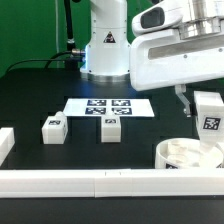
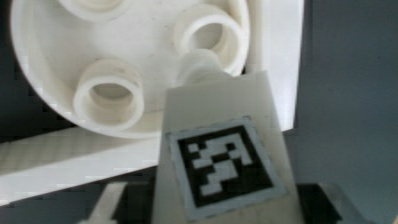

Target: Assemble stool

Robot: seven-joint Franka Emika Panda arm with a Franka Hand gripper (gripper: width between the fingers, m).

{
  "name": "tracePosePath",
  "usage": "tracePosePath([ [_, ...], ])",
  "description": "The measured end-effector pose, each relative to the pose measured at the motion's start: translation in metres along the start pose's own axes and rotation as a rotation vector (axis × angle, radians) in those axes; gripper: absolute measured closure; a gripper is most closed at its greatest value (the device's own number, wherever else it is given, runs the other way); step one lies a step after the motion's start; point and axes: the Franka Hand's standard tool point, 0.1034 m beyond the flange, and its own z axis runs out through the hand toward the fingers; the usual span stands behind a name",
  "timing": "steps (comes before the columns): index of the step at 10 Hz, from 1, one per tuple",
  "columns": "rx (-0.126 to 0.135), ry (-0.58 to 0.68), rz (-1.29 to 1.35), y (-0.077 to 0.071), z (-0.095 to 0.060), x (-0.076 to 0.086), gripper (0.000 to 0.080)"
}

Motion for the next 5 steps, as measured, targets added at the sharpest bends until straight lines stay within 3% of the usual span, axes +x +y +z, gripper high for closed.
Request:
tracePosePath([
  [5,0.003,-0.003,-0.004,-0.0044,0.001,-0.0038,0.0474],
])
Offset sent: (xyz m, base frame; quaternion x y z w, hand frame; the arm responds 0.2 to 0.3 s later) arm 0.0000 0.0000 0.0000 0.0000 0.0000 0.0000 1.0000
